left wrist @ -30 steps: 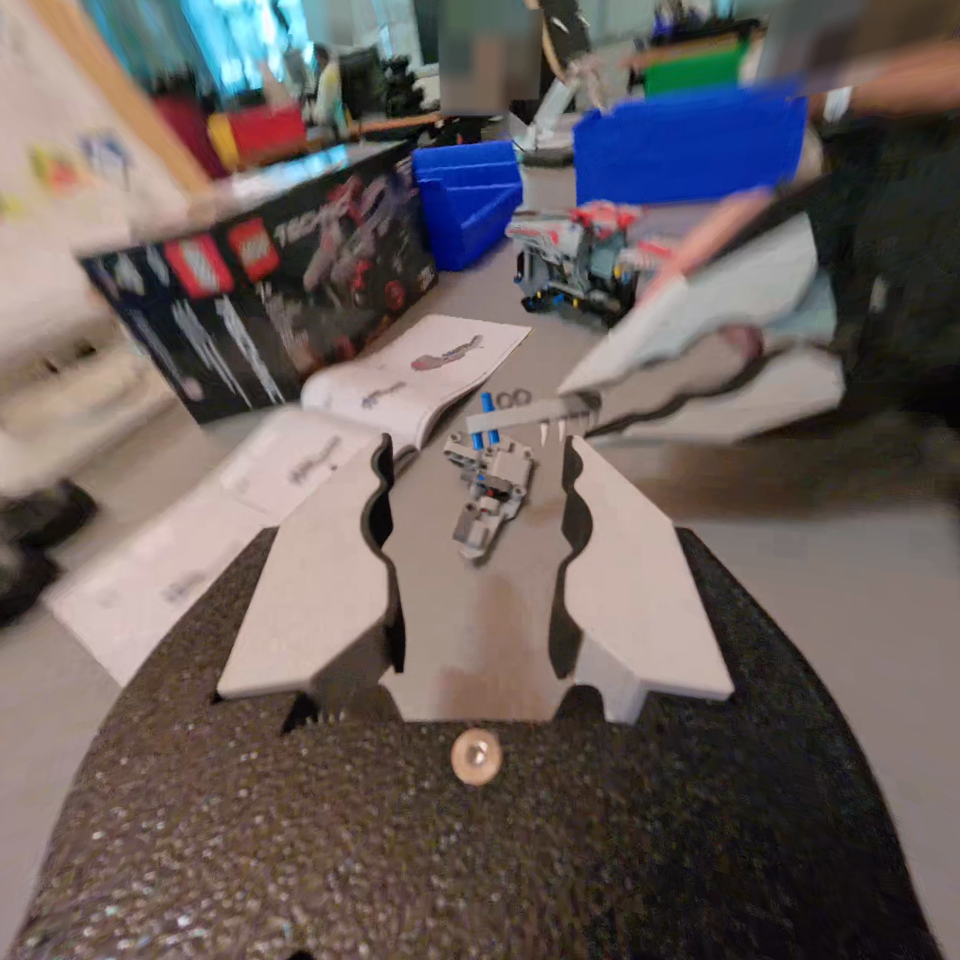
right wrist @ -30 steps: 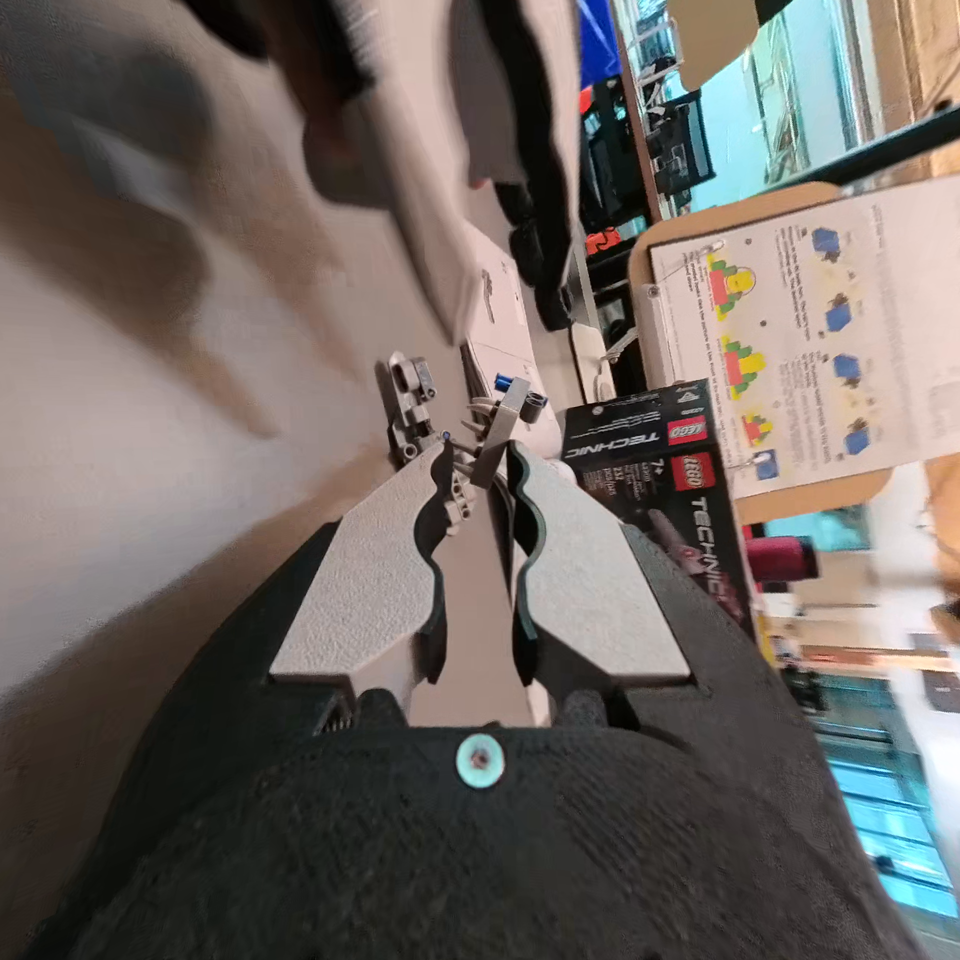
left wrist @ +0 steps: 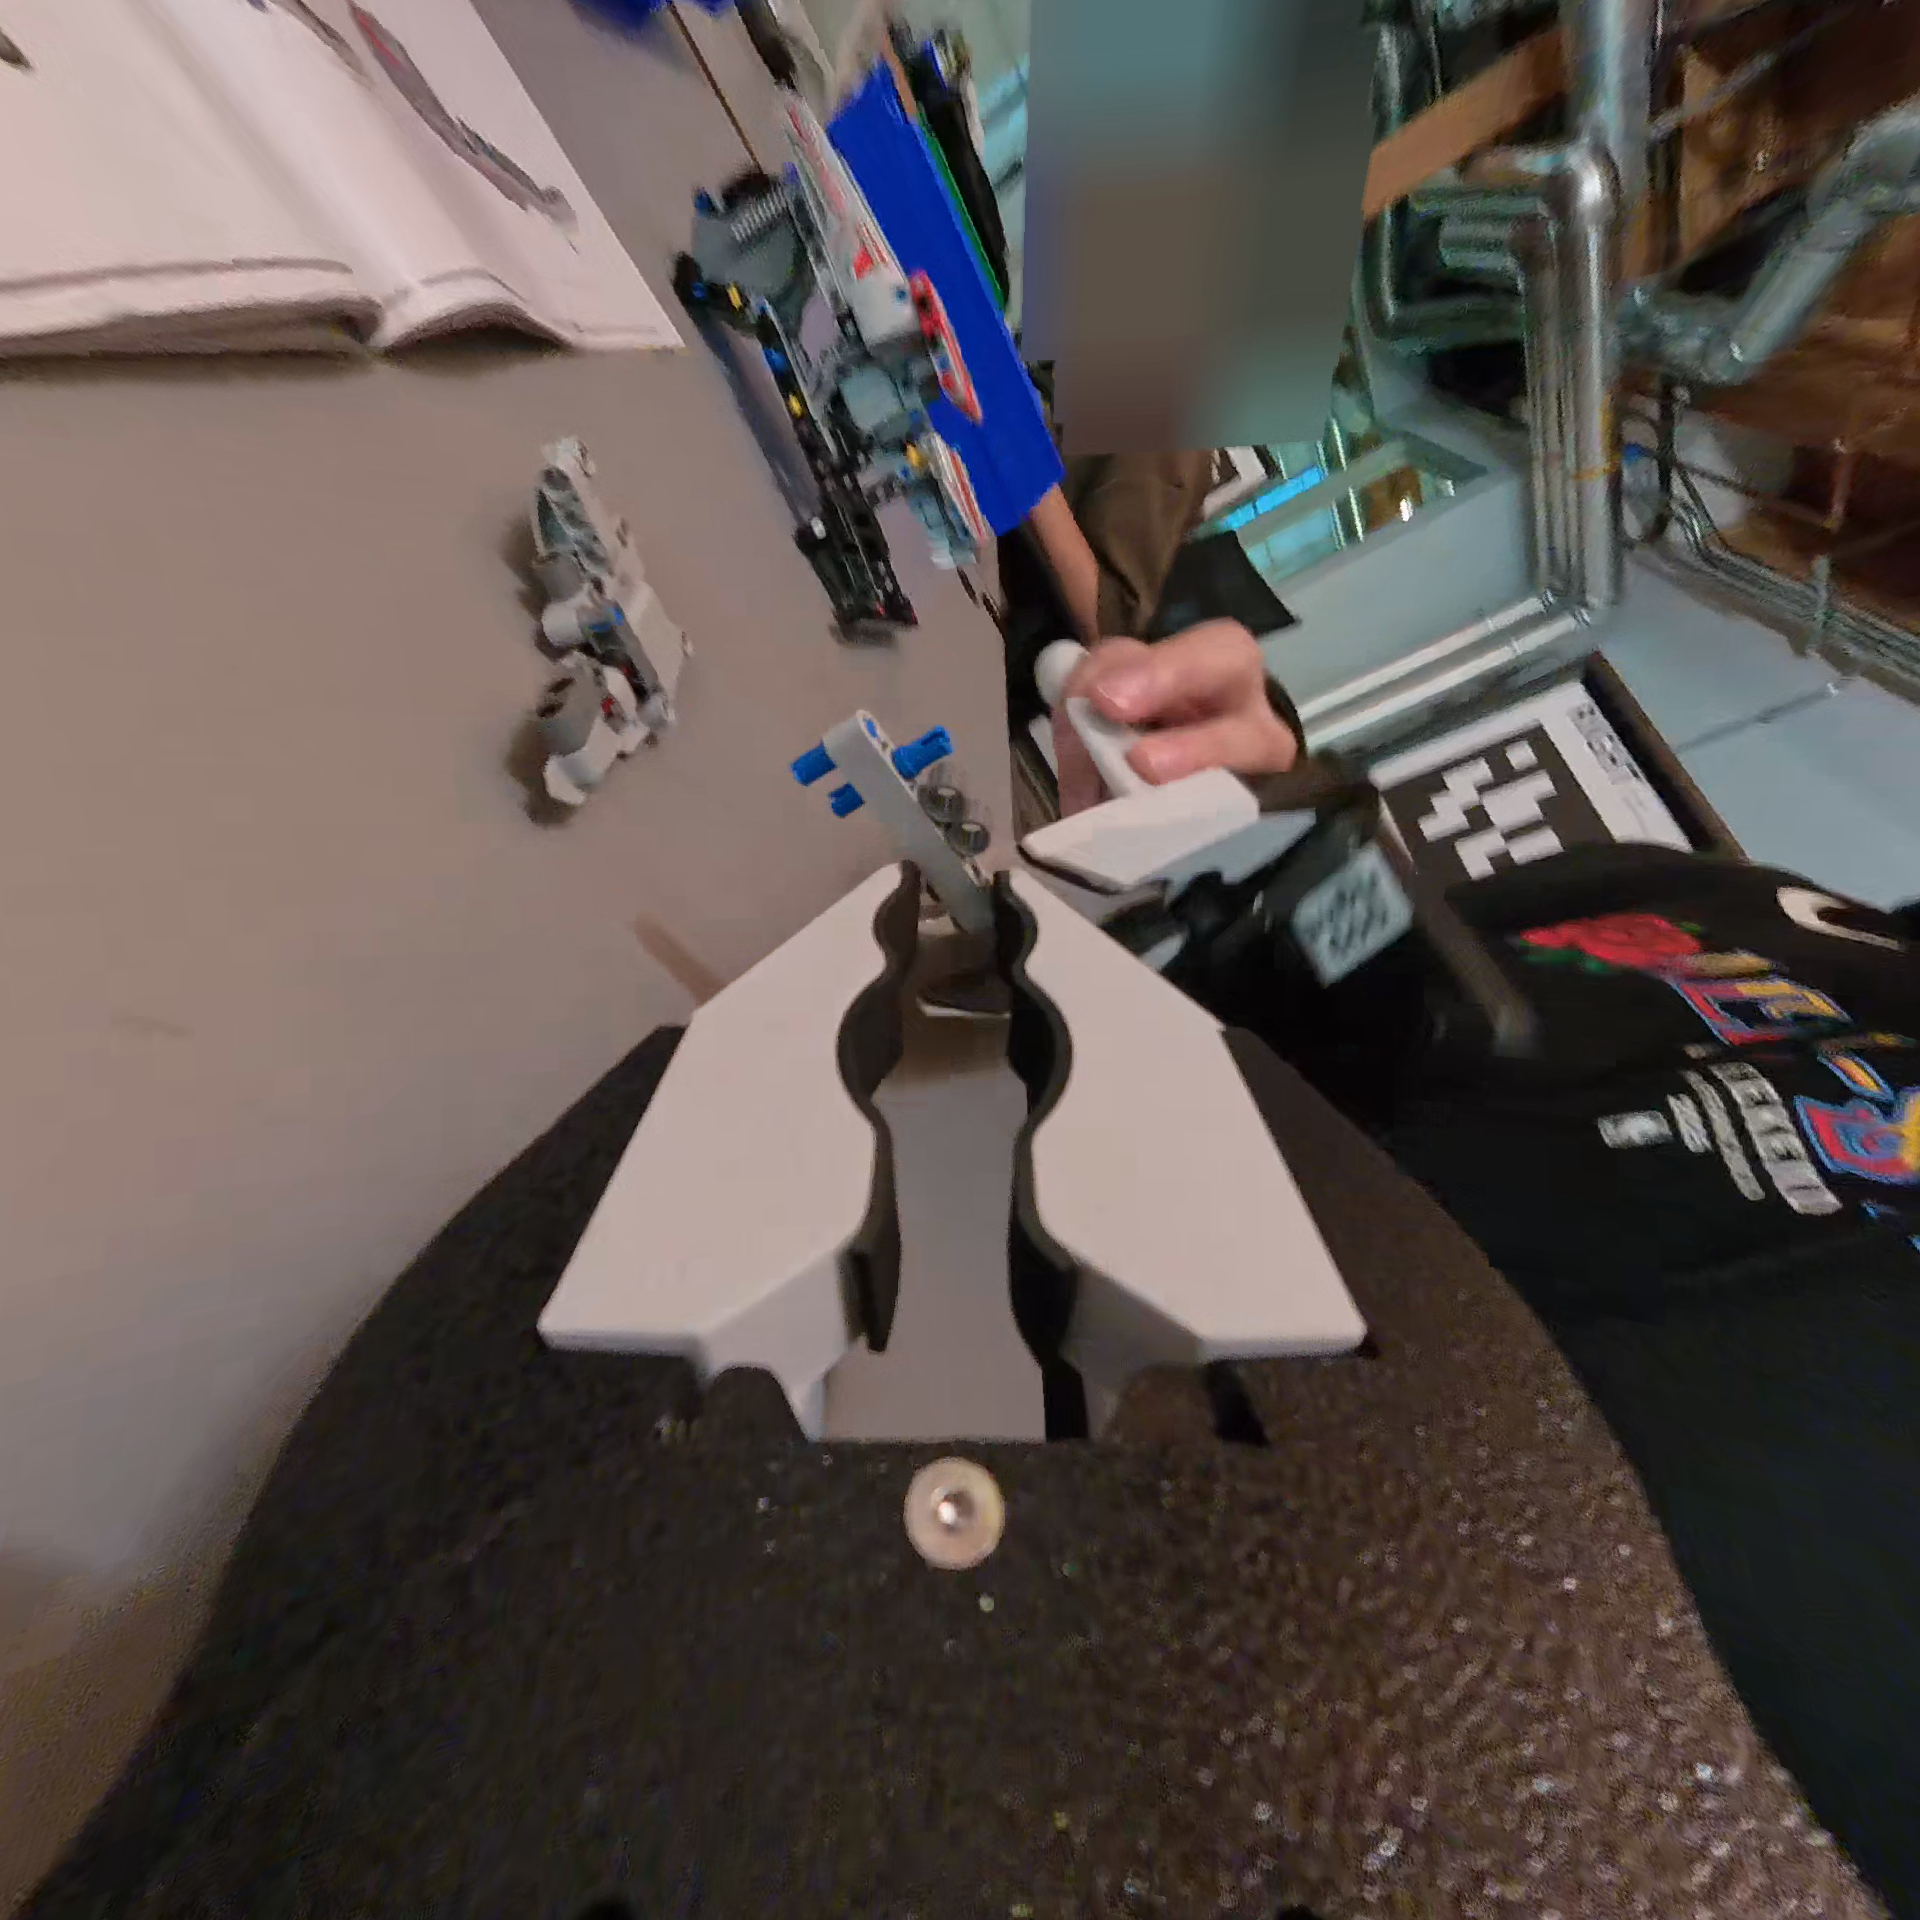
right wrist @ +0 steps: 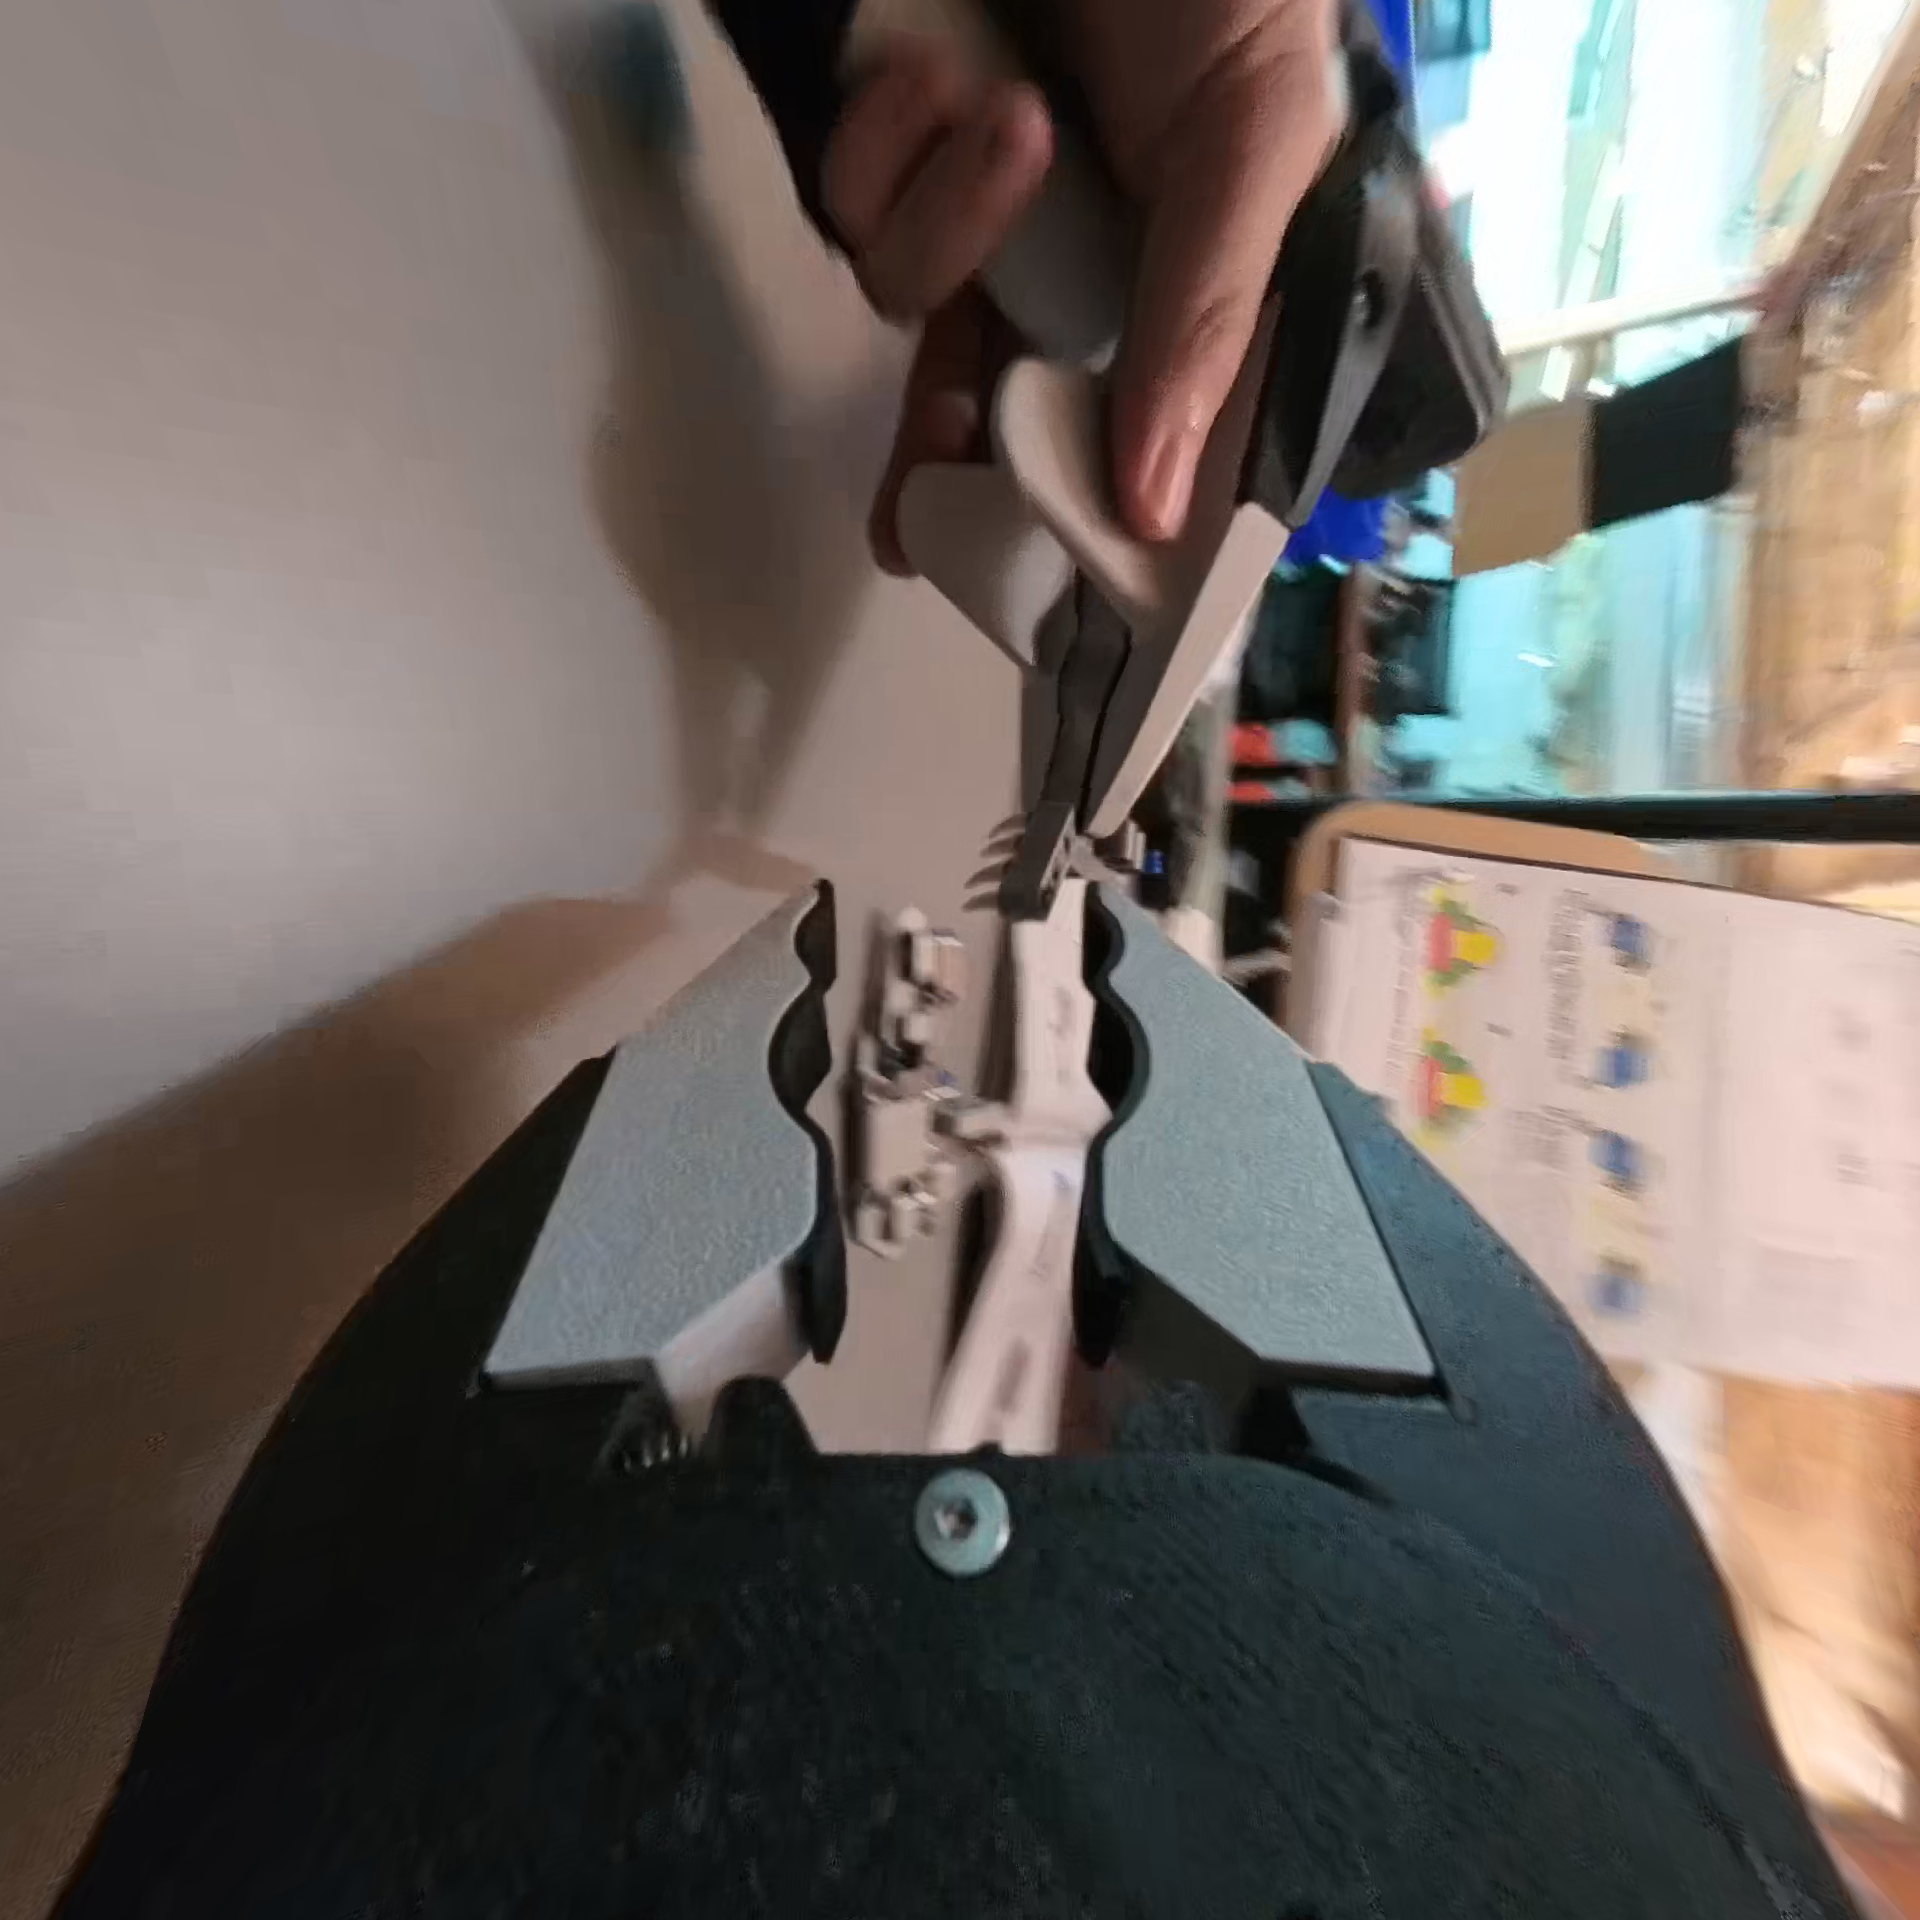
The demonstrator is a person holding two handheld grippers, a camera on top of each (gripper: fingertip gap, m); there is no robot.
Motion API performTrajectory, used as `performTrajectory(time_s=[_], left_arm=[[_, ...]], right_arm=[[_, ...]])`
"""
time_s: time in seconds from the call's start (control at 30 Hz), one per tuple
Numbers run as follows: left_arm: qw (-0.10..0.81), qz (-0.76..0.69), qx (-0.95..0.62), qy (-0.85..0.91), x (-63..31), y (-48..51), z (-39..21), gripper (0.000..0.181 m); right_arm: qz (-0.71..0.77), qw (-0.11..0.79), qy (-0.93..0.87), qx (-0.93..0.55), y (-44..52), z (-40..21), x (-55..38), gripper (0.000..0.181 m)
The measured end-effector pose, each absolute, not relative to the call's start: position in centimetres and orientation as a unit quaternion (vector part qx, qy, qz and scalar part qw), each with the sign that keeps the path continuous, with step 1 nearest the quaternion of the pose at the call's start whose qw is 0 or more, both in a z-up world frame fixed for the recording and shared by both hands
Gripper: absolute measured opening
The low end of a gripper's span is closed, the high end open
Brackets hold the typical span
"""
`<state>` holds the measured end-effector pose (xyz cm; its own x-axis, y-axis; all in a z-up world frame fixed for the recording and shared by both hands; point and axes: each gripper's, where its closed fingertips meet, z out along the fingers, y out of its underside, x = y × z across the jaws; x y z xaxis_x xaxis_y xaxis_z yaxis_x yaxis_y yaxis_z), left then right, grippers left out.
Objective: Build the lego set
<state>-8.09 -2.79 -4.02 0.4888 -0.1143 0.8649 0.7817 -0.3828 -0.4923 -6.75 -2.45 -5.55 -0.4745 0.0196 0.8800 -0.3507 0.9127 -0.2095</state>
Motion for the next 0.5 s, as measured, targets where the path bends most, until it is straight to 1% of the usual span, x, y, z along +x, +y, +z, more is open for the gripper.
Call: performTrajectory(time_s=[0.03,0.1,0.13,0.2,0.27,0.33,0.4,0.5], left_arm=[[0.490,-0.459,-0.707,-0.220,-7.8,-3.1,-4.0,0.011],[0.470,-0.487,-0.714,-0.181,-7.1,-3.5,-3.6,0.011],[0.455,-0.498,-0.719,-0.166,-6.8,-3.6,-3.5,0.011],[0.428,-0.535,-0.719,-0.117,-5.5,-3.9,-2.8,0.011],[0.401,-0.557,-0.723,-0.080,-4.4,-3.8,-2.5,0.011],[0.376,-0.574,-0.726,-0.052,-3.5,-3.7,-2.4,0.011],[0.365,-0.586,-0.722,-0.040,-3.1,-3.5,-2.2,0.011],[0.361,-0.612,-0.702,-0.038,-2.8,-3.4,-1.7,0.011]], right_arm=[[0.237,0.453,-0.855,0.089,-2.7,-5.6,-5.6,0.049],[0.344,0.358,-0.867,0.044,-2.7,-4.7,-3.8,0.048],[0.392,0.339,-0.855,0.008,-2.3,-3.6,-3.8,0.047],[0.460,0.325,-0.824,-0.055,-0.9,-1.8,-5.2,0.039],[0.477,0.301,-0.824,-0.055,-0.6,-2.2,-5.8,0.045],[0.452,0.307,-0.837,-0.029,-0.7,-3.0,-6.4,0.045],[0.411,0.339,-0.846,0.024,-1.2,-3.3,-6.4,0.043],[0.393,0.380,-0.833,0.085,-2.4,-2.9,-5.9,0.044]])
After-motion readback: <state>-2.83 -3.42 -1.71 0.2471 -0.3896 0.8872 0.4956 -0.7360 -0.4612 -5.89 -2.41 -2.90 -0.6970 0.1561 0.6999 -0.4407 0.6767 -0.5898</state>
